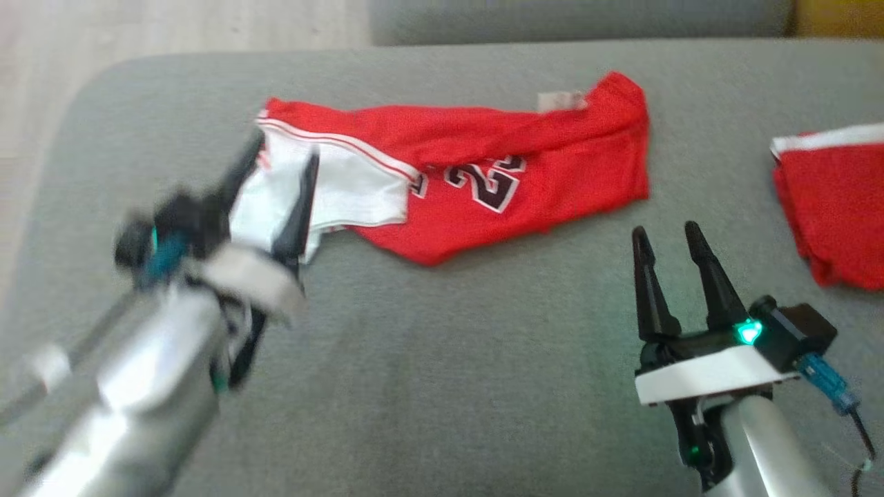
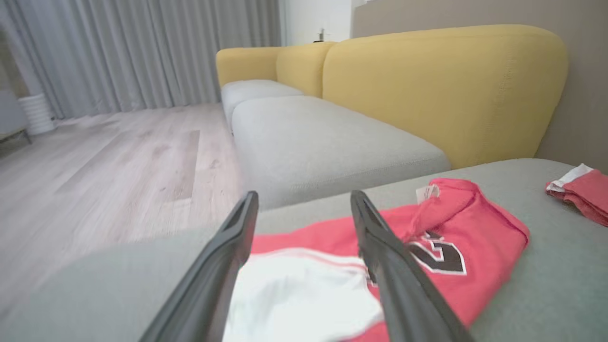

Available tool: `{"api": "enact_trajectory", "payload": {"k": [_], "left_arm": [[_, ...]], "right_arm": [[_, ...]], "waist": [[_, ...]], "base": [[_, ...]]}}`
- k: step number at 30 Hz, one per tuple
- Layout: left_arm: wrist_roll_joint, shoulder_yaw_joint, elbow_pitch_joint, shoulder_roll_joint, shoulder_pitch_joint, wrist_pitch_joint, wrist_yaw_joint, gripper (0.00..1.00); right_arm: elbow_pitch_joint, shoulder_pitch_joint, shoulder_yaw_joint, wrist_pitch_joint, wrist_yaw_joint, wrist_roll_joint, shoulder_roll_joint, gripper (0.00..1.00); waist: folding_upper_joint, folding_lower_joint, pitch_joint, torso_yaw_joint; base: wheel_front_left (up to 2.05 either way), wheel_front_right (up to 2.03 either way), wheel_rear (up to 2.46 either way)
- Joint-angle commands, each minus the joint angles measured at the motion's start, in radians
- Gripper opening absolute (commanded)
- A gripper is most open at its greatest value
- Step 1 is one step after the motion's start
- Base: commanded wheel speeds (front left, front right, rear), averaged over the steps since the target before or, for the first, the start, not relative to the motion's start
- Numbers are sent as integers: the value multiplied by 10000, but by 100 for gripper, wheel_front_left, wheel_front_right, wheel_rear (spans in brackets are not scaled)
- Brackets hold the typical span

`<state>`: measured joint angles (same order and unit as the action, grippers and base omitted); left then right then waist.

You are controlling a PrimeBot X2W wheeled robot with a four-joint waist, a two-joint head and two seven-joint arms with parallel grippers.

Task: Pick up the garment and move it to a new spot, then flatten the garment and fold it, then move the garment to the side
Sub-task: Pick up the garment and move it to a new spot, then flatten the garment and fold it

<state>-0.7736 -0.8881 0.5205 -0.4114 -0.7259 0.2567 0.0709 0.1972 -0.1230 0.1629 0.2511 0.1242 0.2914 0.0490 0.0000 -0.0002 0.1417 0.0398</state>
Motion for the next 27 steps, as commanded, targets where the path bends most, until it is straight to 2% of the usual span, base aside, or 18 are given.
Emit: {"api": "enact_trajectory", "payload": {"k": [1, 6, 10, 17, 21, 27], "left_arm": [[69, 796, -669, -373, 329, 50, 259, 100], [726, 1807, -2315, -337, 2961, 51, 1112, 100], [1024, 2365, -3088, 32, 4262, 51, 1344, 100], [1643, 2483, -3066, -12, 4059, 14, 949, 100], [1896, 2101, -2622, 33, 3260, -519, 583, 100], [2190, 1659, -1731, 403, 2034, -1239, 234, 100]], "right_arm": [[-326, -49, 162, 107, 65, -104, 12, 100], [-311, 225, 219, 107, 65, -137, 12, 100], [-316, 353, 289, 107, 65, -67, 12, 100], [-314, 259, 511, 102, 65, -8, 12, 100], [-283, 77, 649, 101, 65, 0, 12, 100], [-286, -159, 774, 102, 65, 14, 12, 100]], "waist": [[0, 2, -475, 523], [0, 2, -655, 673], [0, 2, -675, 668], [0, 2, -388, 477], [0, 2, 17, 165], [0, 2, 681, -401]], "base": [[0, 0, 0], [0, 0, 0], [0, 0, 0], [0, 0, 0], [0, 0, 0], [0, 0, 0]]}}
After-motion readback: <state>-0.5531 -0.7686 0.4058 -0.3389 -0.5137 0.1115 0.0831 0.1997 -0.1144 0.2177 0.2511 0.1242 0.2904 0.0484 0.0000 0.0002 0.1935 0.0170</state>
